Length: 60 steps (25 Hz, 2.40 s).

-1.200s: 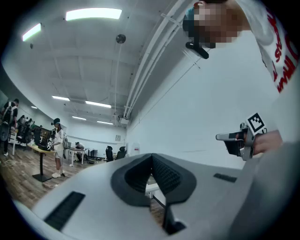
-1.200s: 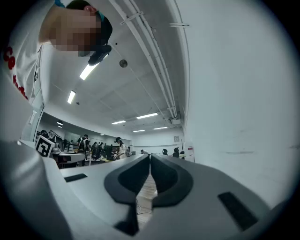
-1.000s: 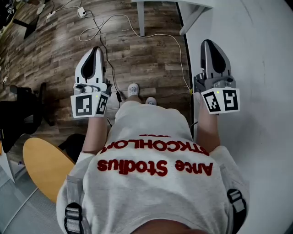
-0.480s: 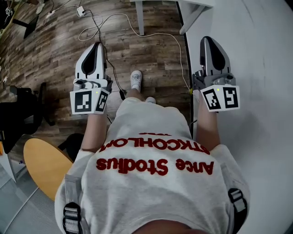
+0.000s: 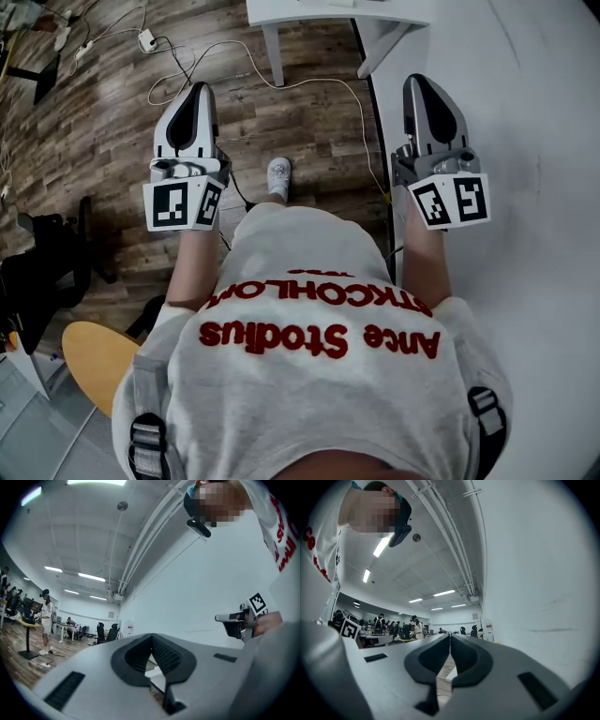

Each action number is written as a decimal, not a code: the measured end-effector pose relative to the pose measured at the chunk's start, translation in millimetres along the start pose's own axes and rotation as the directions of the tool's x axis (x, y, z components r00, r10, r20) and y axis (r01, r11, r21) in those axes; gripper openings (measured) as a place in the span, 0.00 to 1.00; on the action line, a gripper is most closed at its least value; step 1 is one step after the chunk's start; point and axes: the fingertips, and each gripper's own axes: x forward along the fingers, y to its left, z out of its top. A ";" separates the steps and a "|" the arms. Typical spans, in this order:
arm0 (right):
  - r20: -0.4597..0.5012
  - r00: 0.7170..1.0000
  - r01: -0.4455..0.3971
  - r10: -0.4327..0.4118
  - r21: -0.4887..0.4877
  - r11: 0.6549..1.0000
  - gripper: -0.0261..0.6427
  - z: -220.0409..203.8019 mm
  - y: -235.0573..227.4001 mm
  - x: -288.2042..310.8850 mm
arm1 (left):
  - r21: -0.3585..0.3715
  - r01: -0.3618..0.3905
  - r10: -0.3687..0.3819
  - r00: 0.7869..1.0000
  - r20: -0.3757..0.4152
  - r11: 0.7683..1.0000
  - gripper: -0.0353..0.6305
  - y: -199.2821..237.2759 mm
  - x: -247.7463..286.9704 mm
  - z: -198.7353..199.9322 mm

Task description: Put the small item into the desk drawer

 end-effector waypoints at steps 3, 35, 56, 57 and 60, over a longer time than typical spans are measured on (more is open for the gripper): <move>-0.002 1.000 0.016 -0.016 -0.001 1.000 0.05 -0.1 -10.1 30.9 | -0.005 0.013 -0.013 1.000 0.003 1.000 0.06 19.2 33.6 -1.6; -0.037 0.997 0.073 -0.072 0.031 0.997 0.05 -38.8 -59.0 197.8 | -0.045 0.091 -0.092 0.995 -0.028 0.995 0.06 118.2 192.4 -44.9; -0.010 0.990 -0.137 0.138 0.056 0.989 0.05 -40.0 -180.5 358.2 | 0.007 -0.110 0.110 0.994 -0.025 0.994 0.06 144.9 335.7 -54.1; -0.008 0.989 -0.146 0.147 0.059 0.988 0.05 -39.7 -186.6 364.8 | 0.020 -0.122 0.122 0.992 -0.029 0.992 0.06 145.1 342.5 -54.7; 0.004 0.985 -0.170 0.170 0.066 0.983 0.05 -39.8 -203.4 381.5 | 0.054 -0.143 0.145 0.989 -0.038 0.988 0.06 142.2 363.4 -56.4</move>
